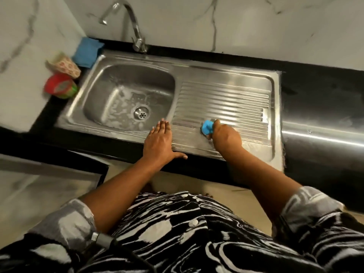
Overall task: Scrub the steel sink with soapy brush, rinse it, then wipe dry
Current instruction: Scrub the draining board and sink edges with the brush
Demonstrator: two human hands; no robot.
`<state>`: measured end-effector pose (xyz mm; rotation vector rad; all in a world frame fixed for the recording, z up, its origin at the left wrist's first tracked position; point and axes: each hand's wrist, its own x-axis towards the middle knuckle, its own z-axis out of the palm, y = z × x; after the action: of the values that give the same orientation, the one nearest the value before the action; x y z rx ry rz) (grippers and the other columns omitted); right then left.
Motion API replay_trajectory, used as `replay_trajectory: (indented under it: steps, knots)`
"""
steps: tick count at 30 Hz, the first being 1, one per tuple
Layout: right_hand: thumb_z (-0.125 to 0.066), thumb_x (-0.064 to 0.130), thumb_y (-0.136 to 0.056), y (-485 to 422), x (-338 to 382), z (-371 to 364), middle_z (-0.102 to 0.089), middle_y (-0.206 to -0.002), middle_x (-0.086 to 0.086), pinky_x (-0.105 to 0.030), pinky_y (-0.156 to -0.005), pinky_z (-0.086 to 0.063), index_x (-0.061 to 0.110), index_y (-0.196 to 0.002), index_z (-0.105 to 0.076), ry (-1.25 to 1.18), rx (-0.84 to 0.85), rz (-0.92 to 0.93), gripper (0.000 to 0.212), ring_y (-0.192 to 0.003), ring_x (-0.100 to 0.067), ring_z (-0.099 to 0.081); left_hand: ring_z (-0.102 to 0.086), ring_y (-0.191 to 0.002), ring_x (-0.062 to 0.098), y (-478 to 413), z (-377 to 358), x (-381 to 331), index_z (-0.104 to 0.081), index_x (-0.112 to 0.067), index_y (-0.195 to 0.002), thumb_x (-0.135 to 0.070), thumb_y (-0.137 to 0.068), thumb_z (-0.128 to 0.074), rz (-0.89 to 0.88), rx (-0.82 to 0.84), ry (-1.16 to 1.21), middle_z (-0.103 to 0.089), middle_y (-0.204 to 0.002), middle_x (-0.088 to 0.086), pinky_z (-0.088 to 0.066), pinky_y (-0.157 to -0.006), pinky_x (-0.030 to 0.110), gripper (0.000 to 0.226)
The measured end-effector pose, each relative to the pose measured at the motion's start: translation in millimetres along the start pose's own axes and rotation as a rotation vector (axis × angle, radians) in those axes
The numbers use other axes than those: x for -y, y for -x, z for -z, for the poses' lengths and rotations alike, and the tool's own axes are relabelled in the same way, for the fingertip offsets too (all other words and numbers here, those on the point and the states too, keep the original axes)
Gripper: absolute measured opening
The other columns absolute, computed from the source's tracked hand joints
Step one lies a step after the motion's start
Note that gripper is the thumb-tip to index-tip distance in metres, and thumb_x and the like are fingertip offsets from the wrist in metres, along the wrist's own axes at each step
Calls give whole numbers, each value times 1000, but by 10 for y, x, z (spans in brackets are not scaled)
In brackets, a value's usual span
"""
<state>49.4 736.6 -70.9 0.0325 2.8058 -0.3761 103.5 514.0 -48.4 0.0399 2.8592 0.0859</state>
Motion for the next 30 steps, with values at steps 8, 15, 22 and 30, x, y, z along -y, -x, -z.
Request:
replay_trajectory:
  steps: [8,15,22,30]
  knots:
    - [-49,36,-103,-372,1499,-355,-70,-115,-17,-40,-77,-46,17,-121,-53,-3,62,125,26,-103,-42,-67,-16,-162,28,-34,64,1834,-8,-2,-167,-102,-60,-58,130,-66,75,-12,-176,18,-18,-131,41,155]
    - [-68,60,-89,-650,2914,-677,-74,-106,-15,-43,-79,-53,17,-127,-61,-29,41,184,57,-100,-41,-68,-26,-159,32,-187,164,3616,-20,1,-166,-109,-64,-16,184,-212,170,-24,-172,21,-24,-130,44,150]
    - [-70,52,-92,-921,4747,-440,-75,-98,-9,-34,-70,-47,29,-138,-54,-235,-109,369,54,-93,-34,-70,-30,-157,40,-676,358,4707,-28,3,-162,-93,-76,-48,98,-210,102,-30,-168,27,-25,-127,51,131]
    - [-69,47,-92,-1594,6096,-486,-69,-120,-8,-37,-83,-52,41,-140,-57,-93,-74,434,50,-109,-33,-66,-11,-163,35,-922,235,5019,-11,-2,-167,-85,-84,-56,57,-121,96,-13,-175,21,-8,-131,47,126]
